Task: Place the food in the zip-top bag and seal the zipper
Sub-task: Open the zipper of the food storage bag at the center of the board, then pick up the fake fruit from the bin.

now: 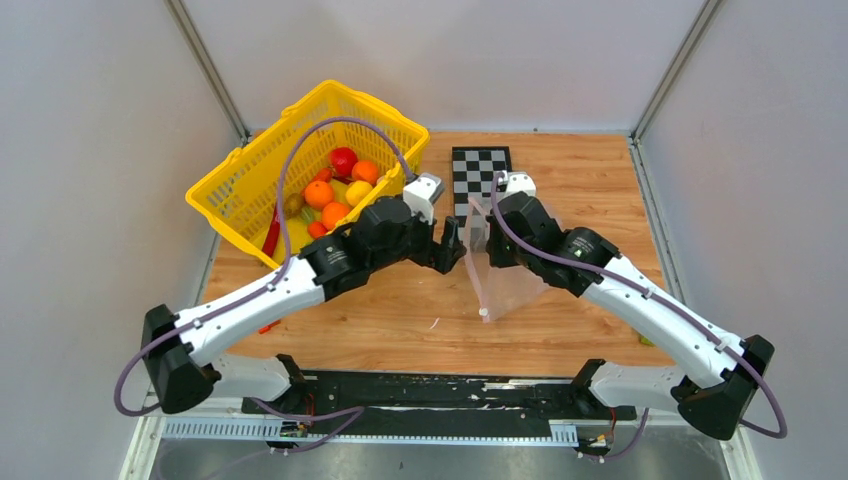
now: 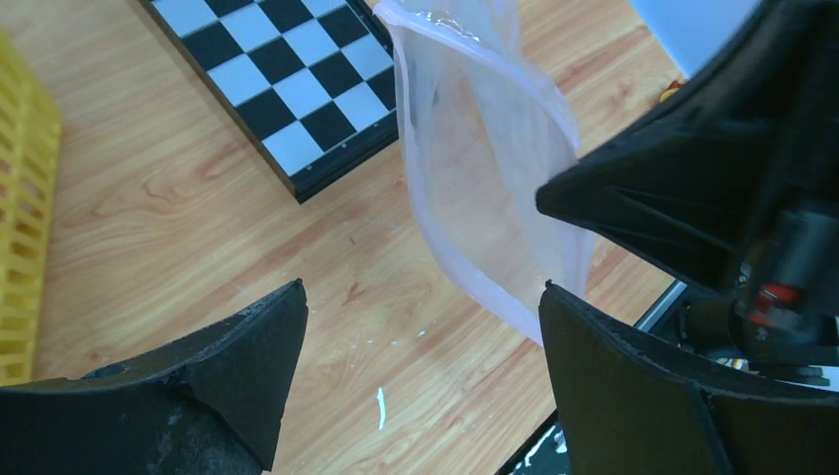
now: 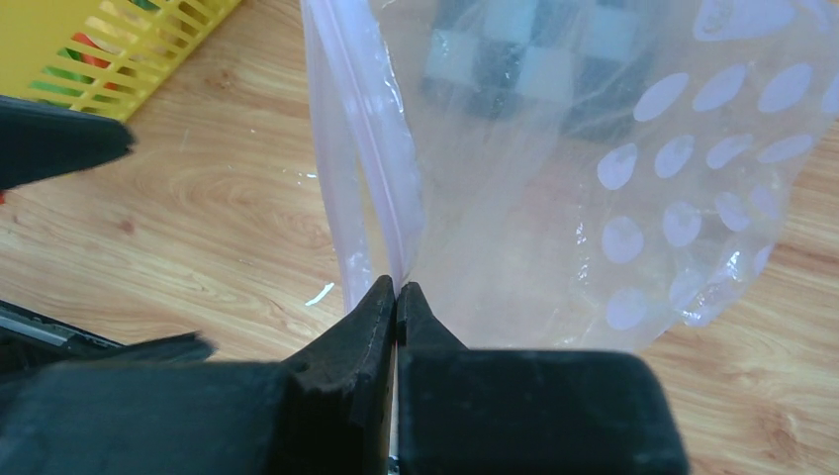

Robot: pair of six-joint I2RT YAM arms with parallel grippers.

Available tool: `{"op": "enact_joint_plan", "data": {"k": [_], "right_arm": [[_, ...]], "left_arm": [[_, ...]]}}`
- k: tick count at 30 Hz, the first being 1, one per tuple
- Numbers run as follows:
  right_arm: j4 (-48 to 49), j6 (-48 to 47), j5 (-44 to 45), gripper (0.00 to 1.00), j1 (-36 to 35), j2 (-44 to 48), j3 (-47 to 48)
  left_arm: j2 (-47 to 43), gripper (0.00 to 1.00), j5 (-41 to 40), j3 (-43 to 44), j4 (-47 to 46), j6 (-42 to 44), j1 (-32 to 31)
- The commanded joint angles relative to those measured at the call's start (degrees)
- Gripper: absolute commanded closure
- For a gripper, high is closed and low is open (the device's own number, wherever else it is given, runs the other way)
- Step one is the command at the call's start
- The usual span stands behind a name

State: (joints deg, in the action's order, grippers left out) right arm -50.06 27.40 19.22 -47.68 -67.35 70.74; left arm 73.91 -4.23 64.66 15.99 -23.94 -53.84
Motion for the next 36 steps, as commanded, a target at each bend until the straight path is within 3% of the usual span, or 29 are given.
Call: {"op": "enact_joint_plan", "data": {"k": [1,6,12,19,27,36], "right_arm": [[5.8,1.0,-2.3,1.0,1.0,1.6,-0.8],[7.3,0.7,-3.5,1.0,1.1,2.8,-1.9],[7.6,0.4,-4.4,1.0,1.2,3.3,-2.5],[7.5,-0.2,-5.2,1.0,1.2,3.9,-2.9],[7.5,-0.6,-5.8,1.0,1.2,5.0,-3.4],[7.3,-0.8,-5.8,1.0,1.2,6.0,-4.1]], "left_arm": [[-7.6,0.03,-5.3,2.0,2.3,4.6,0.6],[-11.5,0.0,-11.0,6.4,7.5,11.3,5.1],[-10.0,0.0,-10.5,10.6,13.2,9.5,21.3],[-1.4,0.0,3.7,12.1,16.5,8.1,38.7],[12.6,0.0,7.2,13.4,20.5,10.5,42.6],[18.2,0.0,7.1,7.6,16.4,10.0,43.0]]}}
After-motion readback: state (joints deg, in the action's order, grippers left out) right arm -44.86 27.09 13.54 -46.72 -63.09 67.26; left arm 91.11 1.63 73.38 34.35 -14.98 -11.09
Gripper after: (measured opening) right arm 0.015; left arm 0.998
